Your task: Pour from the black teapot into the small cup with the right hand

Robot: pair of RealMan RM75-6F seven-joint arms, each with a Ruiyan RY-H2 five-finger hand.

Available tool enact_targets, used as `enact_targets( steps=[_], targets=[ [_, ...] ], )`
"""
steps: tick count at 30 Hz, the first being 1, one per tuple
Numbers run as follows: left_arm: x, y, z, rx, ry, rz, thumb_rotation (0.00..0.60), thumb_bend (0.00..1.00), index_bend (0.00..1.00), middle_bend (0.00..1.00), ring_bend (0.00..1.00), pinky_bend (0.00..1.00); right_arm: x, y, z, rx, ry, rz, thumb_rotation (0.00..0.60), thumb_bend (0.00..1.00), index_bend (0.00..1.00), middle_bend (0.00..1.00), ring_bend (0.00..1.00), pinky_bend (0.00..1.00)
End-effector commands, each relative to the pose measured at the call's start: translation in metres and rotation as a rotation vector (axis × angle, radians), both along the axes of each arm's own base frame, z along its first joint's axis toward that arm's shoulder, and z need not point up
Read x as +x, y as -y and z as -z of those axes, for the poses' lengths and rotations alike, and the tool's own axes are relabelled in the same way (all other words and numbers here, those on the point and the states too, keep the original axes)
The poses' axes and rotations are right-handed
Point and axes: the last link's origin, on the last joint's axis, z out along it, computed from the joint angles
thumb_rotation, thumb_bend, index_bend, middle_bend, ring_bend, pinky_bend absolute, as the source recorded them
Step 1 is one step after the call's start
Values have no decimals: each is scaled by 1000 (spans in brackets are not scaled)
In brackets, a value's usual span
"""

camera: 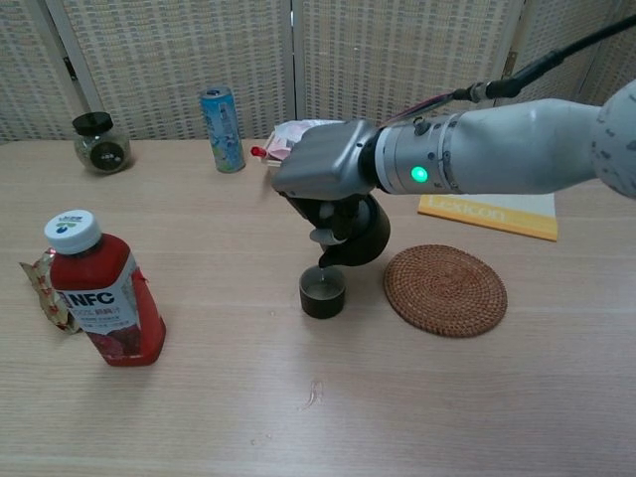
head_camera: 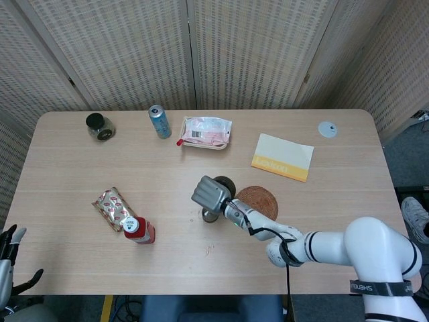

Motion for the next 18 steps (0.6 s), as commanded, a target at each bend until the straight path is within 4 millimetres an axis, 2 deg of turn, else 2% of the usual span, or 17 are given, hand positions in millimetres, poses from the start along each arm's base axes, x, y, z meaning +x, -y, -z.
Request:
enact_targets(
  steps=[1, 18],
  targets=[
    [0, 1, -1, 4, 0, -2, 600, 210, 55, 0, 0, 0, 2, -2, 2, 1, -10, -10, 531, 487, 1000, 1000, 905, 549],
    [-3, 5, 0, 8, 7, -10, 600, 210, 55, 0, 0, 0, 6, -5, 5, -28, -78, -76, 535, 487, 1000, 1000, 909, 549]
  ],
)
